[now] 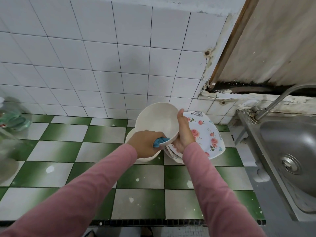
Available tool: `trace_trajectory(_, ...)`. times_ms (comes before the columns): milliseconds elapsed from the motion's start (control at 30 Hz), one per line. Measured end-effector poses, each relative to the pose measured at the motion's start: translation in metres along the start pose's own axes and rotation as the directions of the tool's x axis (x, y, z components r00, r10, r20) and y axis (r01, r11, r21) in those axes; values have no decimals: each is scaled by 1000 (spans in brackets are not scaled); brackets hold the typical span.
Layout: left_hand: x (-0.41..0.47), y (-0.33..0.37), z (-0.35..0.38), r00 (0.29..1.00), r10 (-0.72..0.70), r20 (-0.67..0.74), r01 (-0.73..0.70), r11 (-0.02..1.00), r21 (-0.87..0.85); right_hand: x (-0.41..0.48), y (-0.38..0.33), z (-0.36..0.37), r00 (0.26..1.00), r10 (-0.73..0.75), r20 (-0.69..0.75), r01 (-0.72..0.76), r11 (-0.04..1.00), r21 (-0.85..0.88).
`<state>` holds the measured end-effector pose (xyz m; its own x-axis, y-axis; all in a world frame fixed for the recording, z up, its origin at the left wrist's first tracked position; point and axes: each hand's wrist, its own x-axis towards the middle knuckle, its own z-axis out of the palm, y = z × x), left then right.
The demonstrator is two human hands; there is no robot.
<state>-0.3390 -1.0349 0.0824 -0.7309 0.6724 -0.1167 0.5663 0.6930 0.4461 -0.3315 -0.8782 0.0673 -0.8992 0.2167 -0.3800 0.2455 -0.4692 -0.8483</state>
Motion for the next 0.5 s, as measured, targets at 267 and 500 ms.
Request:
trace_trajectory(267,-1,1,-27,931,-363,-39,99,354,-930,-6,7,-21,970,236,-57,-231,970,78)
trace_trajectory(500,-6,-8,-27,957,-284,51,23,-101,-995,-23,31,-11,920,380,96,-372,769,520)
